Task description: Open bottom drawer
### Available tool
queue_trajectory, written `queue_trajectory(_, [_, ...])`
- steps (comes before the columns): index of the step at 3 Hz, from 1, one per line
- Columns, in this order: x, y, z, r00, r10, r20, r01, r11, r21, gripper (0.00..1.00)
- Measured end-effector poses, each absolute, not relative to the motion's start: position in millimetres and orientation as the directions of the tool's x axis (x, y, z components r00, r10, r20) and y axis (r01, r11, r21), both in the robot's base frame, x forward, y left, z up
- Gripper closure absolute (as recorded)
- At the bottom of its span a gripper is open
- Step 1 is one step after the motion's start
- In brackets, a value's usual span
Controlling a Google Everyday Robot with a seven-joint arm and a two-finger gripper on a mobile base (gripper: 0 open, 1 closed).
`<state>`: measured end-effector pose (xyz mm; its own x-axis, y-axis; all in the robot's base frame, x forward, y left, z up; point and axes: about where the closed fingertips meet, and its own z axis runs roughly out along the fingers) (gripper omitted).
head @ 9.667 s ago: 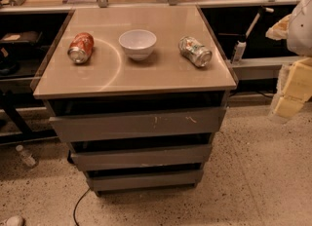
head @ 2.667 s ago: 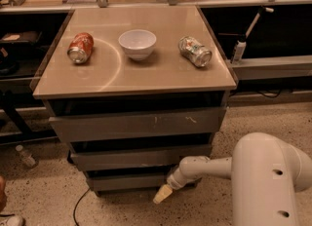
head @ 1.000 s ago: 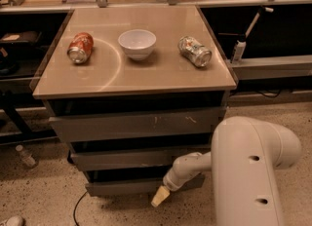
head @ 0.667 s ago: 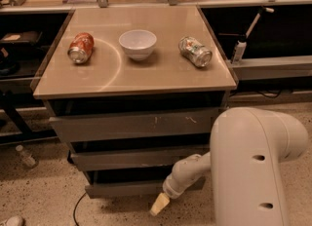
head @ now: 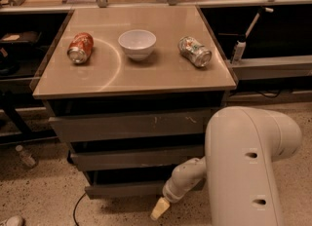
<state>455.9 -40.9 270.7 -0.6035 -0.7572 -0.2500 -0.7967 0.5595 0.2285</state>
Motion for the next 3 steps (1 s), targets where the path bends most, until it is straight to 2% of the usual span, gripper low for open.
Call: queue_trajectory(3, [513.0, -16.7, 235.8, -0.570, -0.751, -0.335, -0.821, 0.538, 0.191, 0.00])
